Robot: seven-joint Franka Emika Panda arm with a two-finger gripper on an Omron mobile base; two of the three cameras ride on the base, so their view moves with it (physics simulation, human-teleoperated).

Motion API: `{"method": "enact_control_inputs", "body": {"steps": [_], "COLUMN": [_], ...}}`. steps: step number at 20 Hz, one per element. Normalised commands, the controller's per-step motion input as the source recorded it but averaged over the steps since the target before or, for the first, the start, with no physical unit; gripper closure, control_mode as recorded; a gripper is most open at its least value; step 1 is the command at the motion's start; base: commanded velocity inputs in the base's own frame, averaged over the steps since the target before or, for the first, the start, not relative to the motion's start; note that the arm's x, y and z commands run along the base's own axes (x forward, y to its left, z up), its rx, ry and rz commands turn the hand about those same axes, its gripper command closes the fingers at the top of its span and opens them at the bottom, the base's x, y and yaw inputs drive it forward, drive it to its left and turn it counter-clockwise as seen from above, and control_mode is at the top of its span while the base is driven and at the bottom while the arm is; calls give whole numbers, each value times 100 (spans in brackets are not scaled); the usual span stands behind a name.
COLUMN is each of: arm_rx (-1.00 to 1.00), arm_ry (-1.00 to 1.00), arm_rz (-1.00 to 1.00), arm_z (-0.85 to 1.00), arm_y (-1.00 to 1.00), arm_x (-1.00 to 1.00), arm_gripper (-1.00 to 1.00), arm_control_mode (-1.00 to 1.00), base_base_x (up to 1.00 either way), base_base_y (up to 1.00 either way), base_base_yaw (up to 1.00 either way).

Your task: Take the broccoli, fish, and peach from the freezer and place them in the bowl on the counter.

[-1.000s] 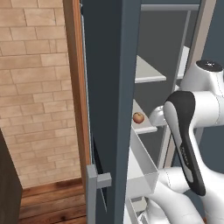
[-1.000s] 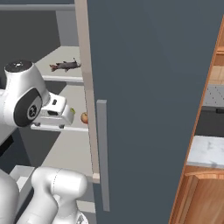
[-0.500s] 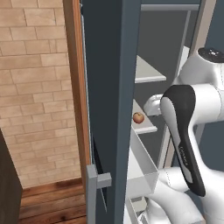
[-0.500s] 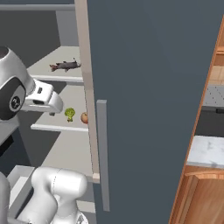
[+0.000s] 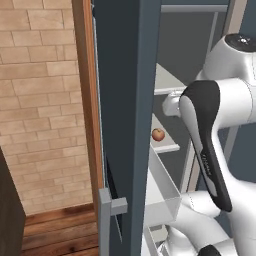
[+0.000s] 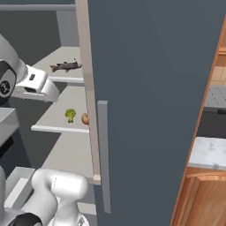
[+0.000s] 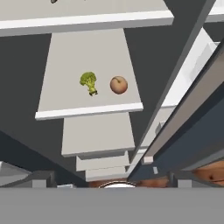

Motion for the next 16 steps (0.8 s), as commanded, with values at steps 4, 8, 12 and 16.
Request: {"method": "enact_control_inputs", "body": {"steps": [4,8,12,16], "arm_rx": [0,0,0,0], "arm_ry": [0,0,-2,-1], "arm_rz": [-6,-4,-4,-3], "arm_z": [32,26,18,0], "arm_y": [0,0,1,9], "arm_x": [26,19,17,45], "arm_gripper": [-100,-100,-100,-100], "arm_control_mode": [-100,-100,-100,-100], "base_base_x": [0,0,0,0], "base_base_y": [0,0,0,0], "base_base_yaw": [0,0,0,0]}}
